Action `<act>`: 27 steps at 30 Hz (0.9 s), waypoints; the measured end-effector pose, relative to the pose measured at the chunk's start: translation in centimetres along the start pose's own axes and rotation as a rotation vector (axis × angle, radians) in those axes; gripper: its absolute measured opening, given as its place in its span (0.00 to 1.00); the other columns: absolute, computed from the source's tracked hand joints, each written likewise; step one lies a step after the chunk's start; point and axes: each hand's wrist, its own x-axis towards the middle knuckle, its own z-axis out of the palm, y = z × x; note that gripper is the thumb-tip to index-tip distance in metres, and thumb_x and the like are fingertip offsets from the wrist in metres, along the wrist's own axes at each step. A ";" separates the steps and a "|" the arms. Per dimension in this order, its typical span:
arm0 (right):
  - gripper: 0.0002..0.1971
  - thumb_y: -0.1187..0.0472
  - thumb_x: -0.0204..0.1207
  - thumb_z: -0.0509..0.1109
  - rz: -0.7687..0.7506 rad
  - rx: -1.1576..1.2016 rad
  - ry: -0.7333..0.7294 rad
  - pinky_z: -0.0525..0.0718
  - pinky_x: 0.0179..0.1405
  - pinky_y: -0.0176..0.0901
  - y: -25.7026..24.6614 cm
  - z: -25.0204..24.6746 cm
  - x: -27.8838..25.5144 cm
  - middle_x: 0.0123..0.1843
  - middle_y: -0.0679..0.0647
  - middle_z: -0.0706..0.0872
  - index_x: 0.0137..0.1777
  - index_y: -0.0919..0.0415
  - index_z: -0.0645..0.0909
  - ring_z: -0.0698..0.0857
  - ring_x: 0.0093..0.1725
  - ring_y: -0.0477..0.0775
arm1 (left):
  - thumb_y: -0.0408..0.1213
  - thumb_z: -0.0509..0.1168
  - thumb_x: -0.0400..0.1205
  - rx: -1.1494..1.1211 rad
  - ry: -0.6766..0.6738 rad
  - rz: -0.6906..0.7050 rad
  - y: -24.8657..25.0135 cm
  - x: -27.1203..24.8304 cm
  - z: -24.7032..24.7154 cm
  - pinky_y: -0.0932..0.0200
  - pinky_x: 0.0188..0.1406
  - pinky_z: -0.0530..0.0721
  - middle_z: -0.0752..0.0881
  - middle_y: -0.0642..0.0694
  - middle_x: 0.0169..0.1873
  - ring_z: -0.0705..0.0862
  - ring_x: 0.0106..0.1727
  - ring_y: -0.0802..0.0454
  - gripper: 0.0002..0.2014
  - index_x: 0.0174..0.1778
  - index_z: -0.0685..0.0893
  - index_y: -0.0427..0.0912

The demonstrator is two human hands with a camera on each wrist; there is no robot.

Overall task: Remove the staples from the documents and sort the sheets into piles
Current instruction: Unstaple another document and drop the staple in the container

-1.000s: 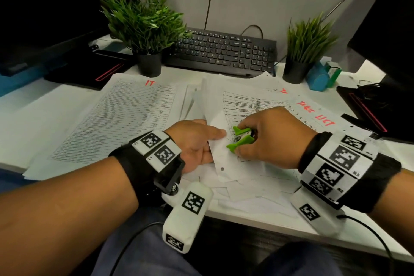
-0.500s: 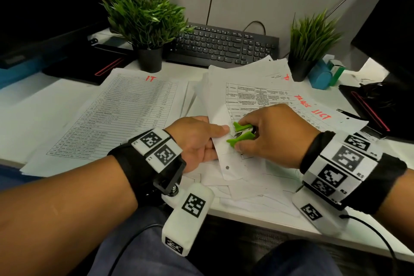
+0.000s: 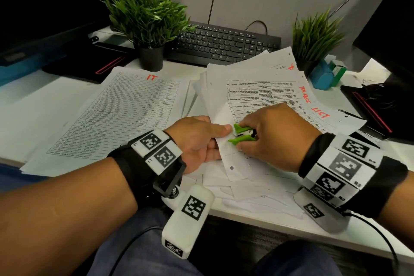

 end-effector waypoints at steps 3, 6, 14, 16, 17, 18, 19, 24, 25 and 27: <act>0.14 0.46 0.77 0.69 0.002 -0.023 -0.020 0.80 0.43 0.45 -0.2 -0.1 0.0 0.41 0.51 0.87 0.51 0.55 0.87 0.81 0.42 0.53 | 0.24 0.69 0.84 -0.004 0.011 0.016 0.0 -0.1 0.1 0.44 0.48 0.93 0.94 0.37 0.45 0.93 0.44 0.43 0.08 0.40 0.86 0.38; 0.16 0.46 0.76 0.73 0.038 0.037 -0.075 0.75 0.42 0.41 -0.1 -0.6 0.3 0.47 0.49 0.88 0.59 0.52 0.87 0.81 0.46 0.50 | 0.24 0.69 0.83 0.008 0.048 0.009 -0.2 0.1 0.1 0.45 0.45 0.94 0.94 0.36 0.48 0.93 0.43 0.43 0.04 0.45 0.87 0.36; 0.22 0.48 0.67 0.83 0.436 0.318 -0.105 0.77 0.49 0.42 6.5 -1.8 0.6 0.56 0.51 0.87 0.60 0.52 0.85 0.82 0.52 0.52 | 0.26 0.68 0.84 0.018 0.142 0.056 1.5 0.2 -0.3 0.51 0.40 0.95 0.94 0.37 0.52 0.94 0.51 0.41 0.11 0.63 0.87 0.33; 0.28 0.45 0.69 0.80 0.449 0.147 -0.220 0.78 0.56 0.43 7.0 -1.7 0.5 0.64 0.50 0.84 0.68 0.52 0.82 0.82 0.59 0.53 | 0.26 0.69 0.84 0.036 0.169 0.084 2.0 0.0 0.0 0.50 0.42 0.94 0.94 0.37 0.51 0.94 0.51 0.41 0.10 0.61 0.87 0.33; 0.29 0.44 0.71 0.79 0.428 0.080 -0.189 0.79 0.60 0.44 6.7 -1.8 0.5 0.67 0.50 0.83 0.71 0.51 0.80 0.81 0.63 0.54 | 0.26 0.69 0.84 0.049 0.172 0.100 2.2 0.1 0.2 0.49 0.44 0.94 0.94 0.37 0.51 0.94 0.51 0.41 0.10 0.61 0.86 0.33; 0.26 0.45 0.72 0.78 0.388 0.059 -0.104 0.80 0.62 0.45 6.2 -2.0 0.6 0.67 0.49 0.84 0.70 0.50 0.81 0.82 0.65 0.54 | 0.26 0.69 0.84 0.067 0.173 0.120 2.3 0.1 0.4 0.48 0.45 0.94 0.94 0.37 0.51 0.94 0.51 0.41 0.10 0.60 0.86 0.32; 0.20 0.47 0.74 0.77 0.330 0.096 -0.004 0.81 0.61 0.45 5.3 -2.1 0.7 0.63 0.48 0.86 0.65 0.49 0.85 0.84 0.62 0.53 | 0.26 0.69 0.84 0.089 0.176 0.142 2.4 0.1 0.7 0.45 0.48 0.94 0.94 0.37 0.50 0.94 0.51 0.40 0.10 0.60 0.87 0.32; 0.04 0.54 0.74 0.77 0.163 0.381 0.070 0.80 0.39 0.34 0.5 -1.2 1.4 0.40 0.45 0.91 0.44 0.52 0.92 0.86 0.39 0.43 | 0.27 0.70 0.82 0.185 0.198 0.247 2.1 -0.2 1.8 0.31 0.57 0.90 0.94 0.36 0.49 0.93 0.54 0.33 0.08 0.57 0.89 0.33; 0.04 0.54 0.75 0.76 0.165 0.387 0.071 0.82 0.41 0.36 0.1 -0.9 1.6 0.40 0.46 0.91 0.44 0.52 0.92 0.86 0.40 0.45 | 0.27 0.70 0.82 0.185 0.210 0.257 1.9 -0.3 1.7 0.29 0.56 0.89 0.94 0.34 0.49 0.92 0.55 0.31 0.08 0.56 0.89 0.32; 0.05 0.55 0.77 0.74 0.176 0.366 0.078 0.84 0.46 0.41 0.0 -0.9 1.9 0.41 0.47 0.91 0.45 0.53 0.91 0.87 0.43 0.49 | 0.26 0.70 0.81 0.193 0.224 0.271 1.9 -0.5 1.7 0.27 0.57 0.88 0.93 0.32 0.49 0.92 0.54 0.30 0.06 0.53 0.88 0.31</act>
